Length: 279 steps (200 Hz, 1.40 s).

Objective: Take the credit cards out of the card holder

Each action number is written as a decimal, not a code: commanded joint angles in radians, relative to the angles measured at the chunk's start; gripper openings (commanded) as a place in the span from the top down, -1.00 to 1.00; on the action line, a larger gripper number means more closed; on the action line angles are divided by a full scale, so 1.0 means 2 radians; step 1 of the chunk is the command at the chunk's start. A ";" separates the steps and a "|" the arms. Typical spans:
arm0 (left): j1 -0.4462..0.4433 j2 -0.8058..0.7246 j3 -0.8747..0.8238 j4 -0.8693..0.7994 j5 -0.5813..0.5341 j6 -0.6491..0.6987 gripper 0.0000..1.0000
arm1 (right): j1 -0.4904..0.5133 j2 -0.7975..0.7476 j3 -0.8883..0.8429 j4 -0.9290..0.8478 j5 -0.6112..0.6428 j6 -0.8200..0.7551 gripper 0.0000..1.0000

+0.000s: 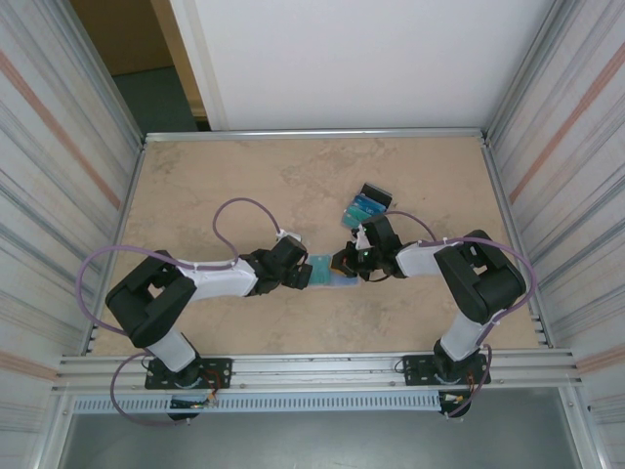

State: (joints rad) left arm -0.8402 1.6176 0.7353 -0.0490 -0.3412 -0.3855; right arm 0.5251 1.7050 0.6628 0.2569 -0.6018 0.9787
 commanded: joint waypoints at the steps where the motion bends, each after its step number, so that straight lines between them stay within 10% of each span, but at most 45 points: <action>1: -0.002 -0.017 0.013 -0.038 -0.011 0.001 -0.97 | -0.001 0.003 0.008 -0.019 0.001 -0.017 0.93; 279: 0.010 0.051 0.052 -0.064 0.004 0.023 -0.98 | -0.008 -0.006 0.008 -0.029 0.004 -0.015 0.88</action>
State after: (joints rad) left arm -0.8307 1.6852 0.8467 -0.1154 -0.3141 -0.3511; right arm 0.5209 1.7050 0.6743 0.2310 -0.5999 0.9600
